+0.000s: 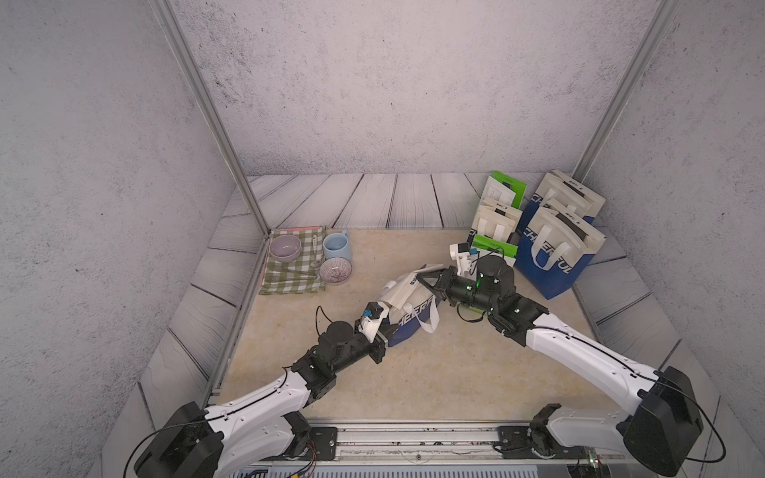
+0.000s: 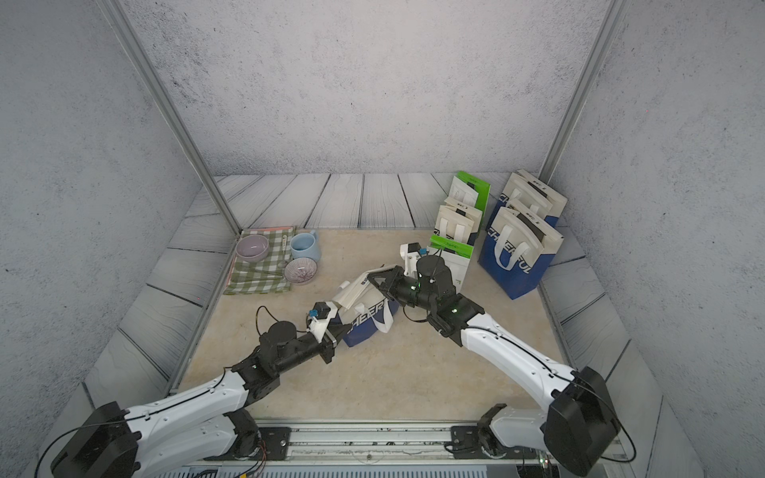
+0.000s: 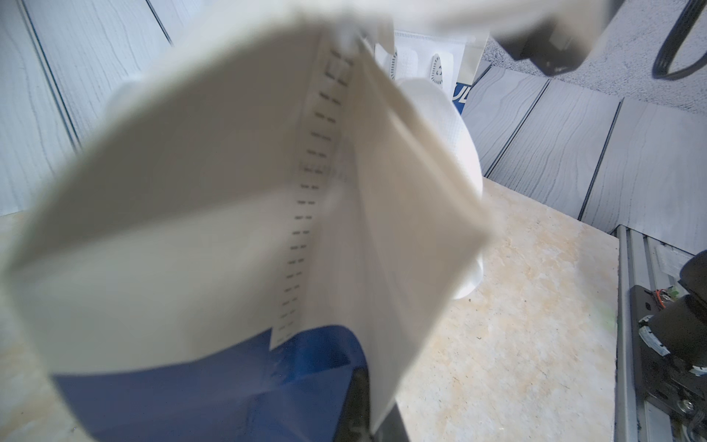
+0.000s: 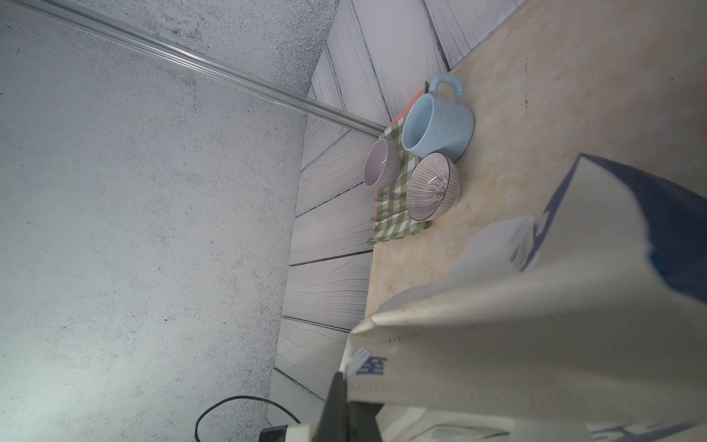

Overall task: Open the takeout bag
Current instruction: Open the takeout bag at the center of the board.

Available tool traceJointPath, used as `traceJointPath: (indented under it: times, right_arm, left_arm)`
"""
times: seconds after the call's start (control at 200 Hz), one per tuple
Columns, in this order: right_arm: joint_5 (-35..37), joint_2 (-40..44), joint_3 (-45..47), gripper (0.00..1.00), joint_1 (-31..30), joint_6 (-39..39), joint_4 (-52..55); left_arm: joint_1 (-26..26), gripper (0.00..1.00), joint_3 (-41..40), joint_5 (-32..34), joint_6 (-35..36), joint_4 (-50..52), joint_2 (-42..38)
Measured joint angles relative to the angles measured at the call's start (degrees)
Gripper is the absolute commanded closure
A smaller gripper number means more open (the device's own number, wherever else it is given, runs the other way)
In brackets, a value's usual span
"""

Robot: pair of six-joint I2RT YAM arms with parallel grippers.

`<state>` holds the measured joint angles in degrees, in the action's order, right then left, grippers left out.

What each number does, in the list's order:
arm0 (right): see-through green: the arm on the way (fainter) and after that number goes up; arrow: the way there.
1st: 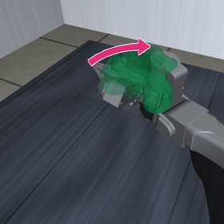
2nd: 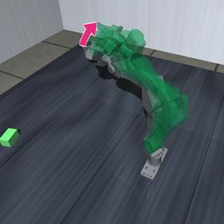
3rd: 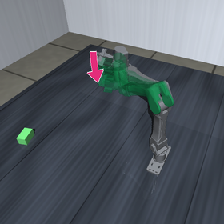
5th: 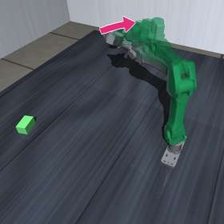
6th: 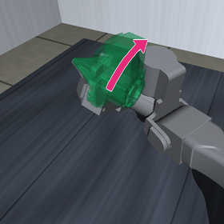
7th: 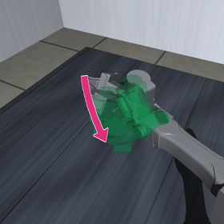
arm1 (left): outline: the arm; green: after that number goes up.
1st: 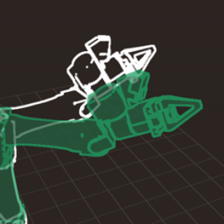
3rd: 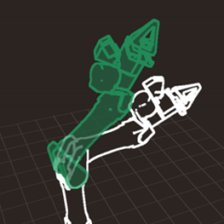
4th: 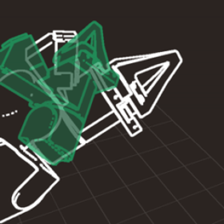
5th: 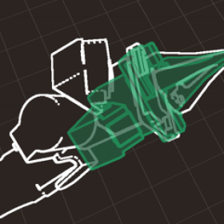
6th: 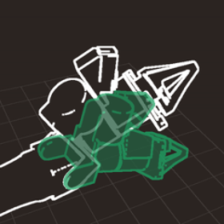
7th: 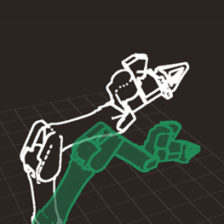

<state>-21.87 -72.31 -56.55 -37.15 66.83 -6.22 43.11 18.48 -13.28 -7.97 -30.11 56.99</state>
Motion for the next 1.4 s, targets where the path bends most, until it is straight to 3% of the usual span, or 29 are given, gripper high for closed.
traceJointPath:
  times: [0.305,0.56,0.696,0.816,0.986,1.121,1.401]
  right_arm:
    - [-0.5,-2.5,-6.7,1.00,1.4,-6.2,9.5]
    - [-0.9,-5.2,-11.4,1.00,3.9,-8.9,10.5]
    - [-2.3,-7.3,-13.2,0.64,4.1,-9.9,10.7]
    - [-3.8,-8.4,-14.9,0.47,4.4,-13.4,11.3]
    - [-4.2,-7.0,-16.2,0.39,5.5,-22.7,14.1]
    - [-1.6,-1.3,-15.1,0.37,6.3,-33.8,17.3]
    - [4.5,15.6,-0.2,0.35,7.1,-52.3,15.6]
  left_arm:
    - [0.0,1.00,0.0,-0.3,-0.4,0.2,-0.6]
    - [0.0,1.00,0.0,-1.2,-1.1,1.9,-1.8]
    - [0.0,1.00,0.0,-1.2,-1.1,2.1,-1.9]
    - [0.0,1.00,0.0,-1.2,-1.4,2.1,-1.9]
    - [0.0,1.00,0.2,-1.3,-1.7,2.8,-2.1]
    - [0.0,1.00,0.7,-1.2,-2.6,4.5,-2.8]
    - [0.0,1.00,2.6,0.0,-4.5,11.8,-6.3]
